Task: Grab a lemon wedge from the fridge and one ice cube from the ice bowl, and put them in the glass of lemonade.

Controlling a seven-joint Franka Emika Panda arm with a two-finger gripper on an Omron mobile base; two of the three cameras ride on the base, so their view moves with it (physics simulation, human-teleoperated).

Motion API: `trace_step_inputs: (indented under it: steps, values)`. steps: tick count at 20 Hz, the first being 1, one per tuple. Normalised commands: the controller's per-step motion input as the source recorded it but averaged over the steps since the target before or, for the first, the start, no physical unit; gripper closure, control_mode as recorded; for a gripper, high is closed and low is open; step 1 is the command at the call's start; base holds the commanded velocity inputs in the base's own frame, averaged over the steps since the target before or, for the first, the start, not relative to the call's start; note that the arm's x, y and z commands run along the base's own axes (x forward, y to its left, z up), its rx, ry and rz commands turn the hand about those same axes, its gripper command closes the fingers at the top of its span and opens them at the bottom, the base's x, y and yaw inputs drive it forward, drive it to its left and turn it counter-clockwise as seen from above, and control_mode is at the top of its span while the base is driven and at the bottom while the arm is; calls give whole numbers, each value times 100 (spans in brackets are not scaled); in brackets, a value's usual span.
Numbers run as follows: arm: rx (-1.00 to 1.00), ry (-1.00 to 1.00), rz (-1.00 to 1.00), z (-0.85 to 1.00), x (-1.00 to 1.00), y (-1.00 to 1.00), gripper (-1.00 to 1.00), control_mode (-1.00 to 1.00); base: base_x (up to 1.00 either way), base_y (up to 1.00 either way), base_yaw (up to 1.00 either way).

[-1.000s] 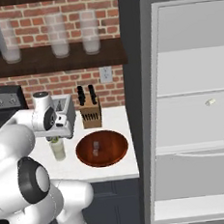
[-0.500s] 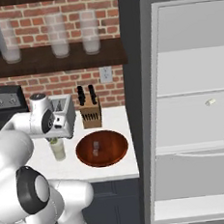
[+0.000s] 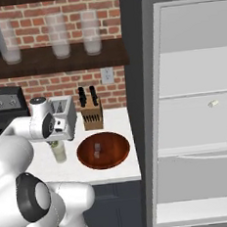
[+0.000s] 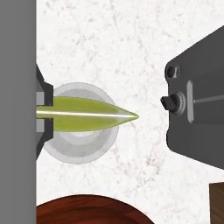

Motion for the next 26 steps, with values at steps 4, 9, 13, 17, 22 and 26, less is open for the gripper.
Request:
trace_step_inputs:
  steps: [4, 9, 13, 17, 22, 26]
  values:
    - [0, 0, 0, 0, 0, 0, -100, -100, 0, 0, 0]
    - [0, 0, 0, 0, 0, 0, -100, -100, 0, 0, 0]
    - [0, 0, 0, 0, 0, 0, -100, -100, 0, 0, 0]
    - [0, 0, 0, 0, -1, 0, -100, -100, 0, 0, 0]
    - [3, 0, 0, 4, -5, -6, -100, -100, 0, 0, 0]
    - [7, -2, 0, 4, -16, -11, -100, -100, 0, 0, 0]
